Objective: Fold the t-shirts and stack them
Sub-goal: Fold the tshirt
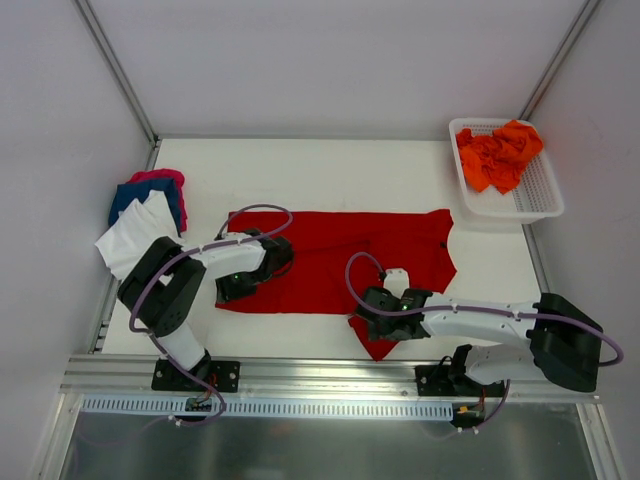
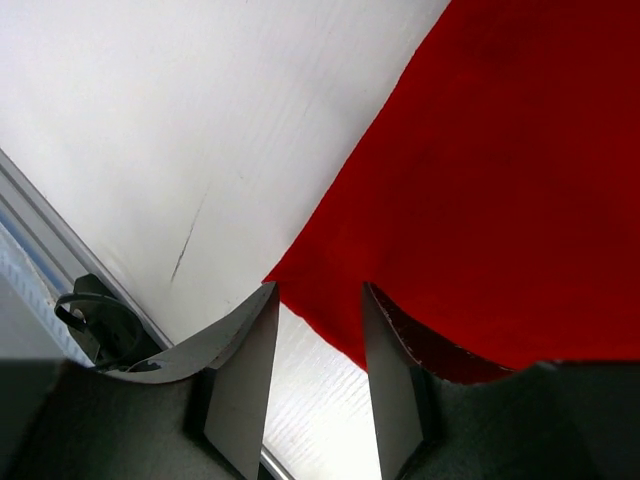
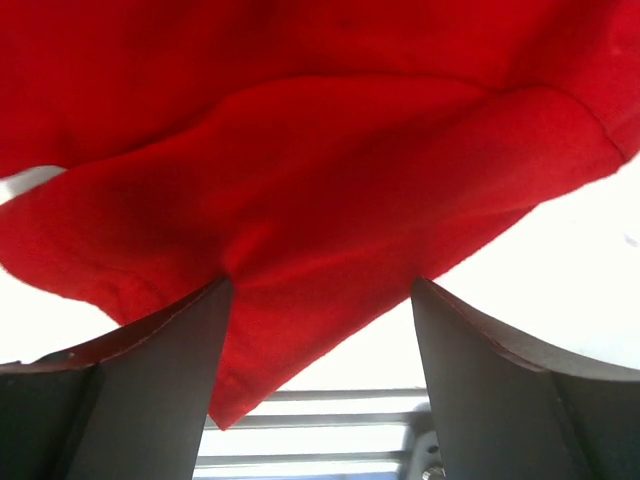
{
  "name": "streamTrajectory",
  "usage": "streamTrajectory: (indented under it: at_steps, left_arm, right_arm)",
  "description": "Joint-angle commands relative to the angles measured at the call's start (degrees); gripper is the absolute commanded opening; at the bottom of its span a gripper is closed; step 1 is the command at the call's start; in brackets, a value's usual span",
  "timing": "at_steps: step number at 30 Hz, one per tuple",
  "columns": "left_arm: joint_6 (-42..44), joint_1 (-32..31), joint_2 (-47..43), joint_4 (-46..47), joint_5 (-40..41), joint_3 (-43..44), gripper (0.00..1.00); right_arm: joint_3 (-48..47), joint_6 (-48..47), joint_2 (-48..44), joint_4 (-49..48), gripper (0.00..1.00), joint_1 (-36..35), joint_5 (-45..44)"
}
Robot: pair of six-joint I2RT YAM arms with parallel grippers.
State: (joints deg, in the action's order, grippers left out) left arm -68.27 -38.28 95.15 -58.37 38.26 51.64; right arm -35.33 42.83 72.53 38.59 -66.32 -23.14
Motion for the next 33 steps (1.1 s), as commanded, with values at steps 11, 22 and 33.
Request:
streamTrajectory:
  at_steps: [11,22,33]
  left_arm:
    - [-1.6,-1.09,4.34,-3.51,-1.61,2.24,0.0]
    - [-2.13,-2.94,5.84,-3.77,-1.96,3.12,0.0]
    - [-3.27,-3.47,4.07,-7.19,-0.64,4.61,0.62]
  right_arm:
    - [3.69,1.47,1.74,-2.48,0.14,-0.47,2.22]
    - [-1.23,4.72,-7.4,14.05,0.02,-2.67,-4.8]
    - [-3.16,5.6,-13.91,20.82,0.06,-2.76,-7.71]
